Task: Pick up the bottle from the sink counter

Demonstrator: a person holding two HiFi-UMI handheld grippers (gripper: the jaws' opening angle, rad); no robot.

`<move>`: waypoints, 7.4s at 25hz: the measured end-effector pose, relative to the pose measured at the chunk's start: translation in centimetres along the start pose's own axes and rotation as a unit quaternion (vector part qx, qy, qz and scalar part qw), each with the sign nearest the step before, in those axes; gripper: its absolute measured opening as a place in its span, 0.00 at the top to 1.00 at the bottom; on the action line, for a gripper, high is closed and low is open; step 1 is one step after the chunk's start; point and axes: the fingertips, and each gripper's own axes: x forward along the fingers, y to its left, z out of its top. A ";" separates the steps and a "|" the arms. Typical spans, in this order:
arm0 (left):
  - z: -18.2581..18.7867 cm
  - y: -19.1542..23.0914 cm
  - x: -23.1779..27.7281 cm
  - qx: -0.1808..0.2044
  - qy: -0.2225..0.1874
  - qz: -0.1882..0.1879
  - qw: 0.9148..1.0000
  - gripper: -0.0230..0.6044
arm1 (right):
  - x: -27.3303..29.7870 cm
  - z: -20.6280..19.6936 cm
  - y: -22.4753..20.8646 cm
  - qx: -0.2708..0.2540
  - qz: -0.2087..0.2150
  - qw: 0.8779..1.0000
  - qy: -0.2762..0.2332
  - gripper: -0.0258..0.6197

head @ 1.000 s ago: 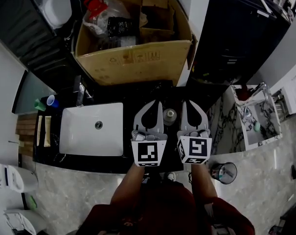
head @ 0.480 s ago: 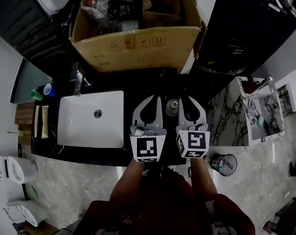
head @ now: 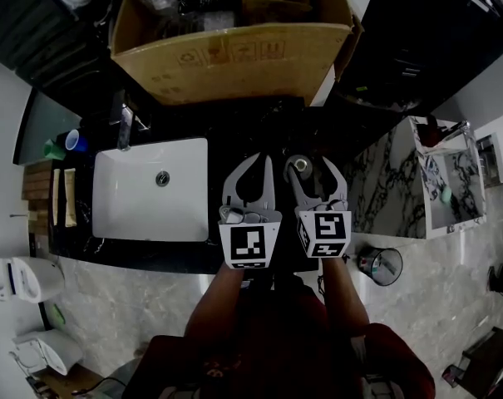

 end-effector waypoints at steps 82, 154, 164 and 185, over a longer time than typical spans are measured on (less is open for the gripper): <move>-6.0 1.2 1.4 0.001 0.066 -0.004 0.998 0.96 | 3.9 -8.9 0.1 0.007 0.008 0.993 0.116 0.44; 15.4 -3.0 -7.0 0.113 -0.171 -0.006 0.979 0.96 | -12.2 19.6 1.4 -0.119 -0.053 0.954 -0.272 0.44; 15.3 -2.6 -6.7 0.099 -0.177 0.001 0.979 0.96 | -11.6 19.4 1.4 -0.119 -0.049 0.955 -0.269 0.44; 14.8 -2.9 -6.5 0.044 -0.194 0.002 0.980 0.96 | -12.0 19.3 1.2 -0.117 -0.055 0.953 -0.273 0.44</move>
